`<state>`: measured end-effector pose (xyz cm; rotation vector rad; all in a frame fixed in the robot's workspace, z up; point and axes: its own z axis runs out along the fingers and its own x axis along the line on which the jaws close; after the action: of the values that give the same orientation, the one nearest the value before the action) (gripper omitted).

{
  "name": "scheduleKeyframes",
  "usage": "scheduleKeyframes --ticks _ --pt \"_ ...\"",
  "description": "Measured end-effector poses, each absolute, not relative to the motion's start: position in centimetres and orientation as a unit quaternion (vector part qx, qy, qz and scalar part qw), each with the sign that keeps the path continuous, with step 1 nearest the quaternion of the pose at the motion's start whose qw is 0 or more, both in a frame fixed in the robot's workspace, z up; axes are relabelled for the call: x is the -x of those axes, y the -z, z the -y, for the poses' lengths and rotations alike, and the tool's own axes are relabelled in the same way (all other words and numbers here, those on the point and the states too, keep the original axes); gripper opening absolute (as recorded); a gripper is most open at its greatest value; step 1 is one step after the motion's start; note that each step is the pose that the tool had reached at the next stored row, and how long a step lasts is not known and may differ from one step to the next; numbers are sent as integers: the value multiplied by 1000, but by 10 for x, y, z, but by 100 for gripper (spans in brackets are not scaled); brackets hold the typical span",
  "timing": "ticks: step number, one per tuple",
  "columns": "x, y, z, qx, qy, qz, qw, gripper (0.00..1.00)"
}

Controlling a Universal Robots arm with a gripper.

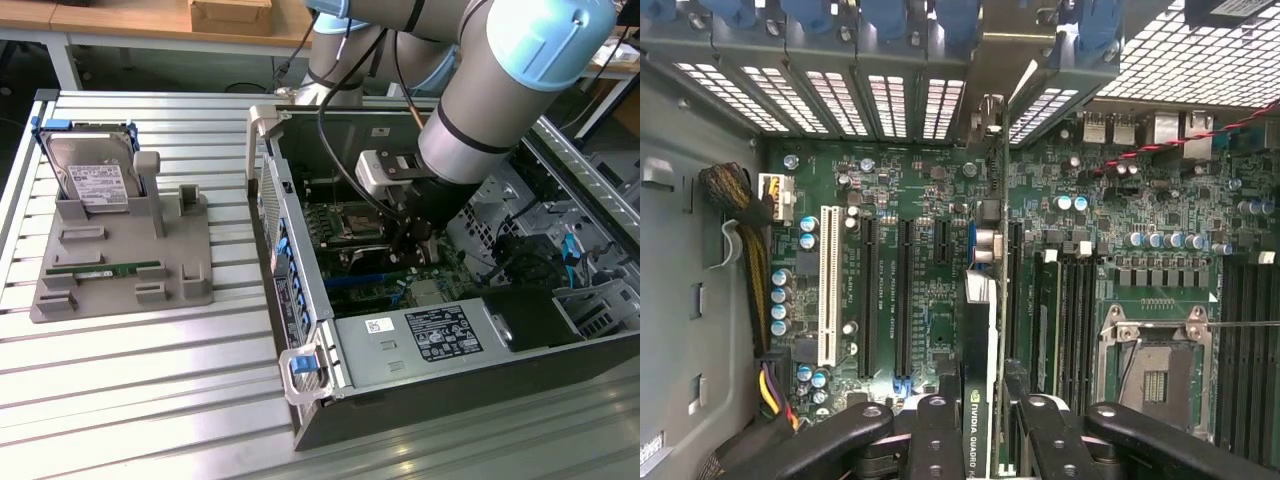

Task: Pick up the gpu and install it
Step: 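Insert the gpu into the slot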

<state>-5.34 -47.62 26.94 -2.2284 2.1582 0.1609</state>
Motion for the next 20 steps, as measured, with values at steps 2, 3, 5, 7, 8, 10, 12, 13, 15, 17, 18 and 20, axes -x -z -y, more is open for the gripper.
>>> scheduleKeyframes --ticks 2,3,5,7,8,10,12,13,15,17,18,20 --pt "54 -267 476 717 -51 -695 17 27" --pt "54 -267 476 717 -50 -695 15 27" --pt "54 -265 476 717 -47 -695 13 27" --pt "55 -263 476 717 -46 -695 12 27" --pt "55 -263 476 717 -46 -695 12 27" --pt "55 -262 476 717 -46 -695 11 27" --pt "55 -260 476 717 -46 -695 11 27" --pt "55 -260 476 717 -46 -695 11 27" --pt "55 -259 476 717 -46 -695 11 27" --pt "55 -259 476 717 -46 -695 11 27" --pt "56 -259 476 717 -46 -695 11 27" --pt "56 -259 476 717 -46 -695 11 27"
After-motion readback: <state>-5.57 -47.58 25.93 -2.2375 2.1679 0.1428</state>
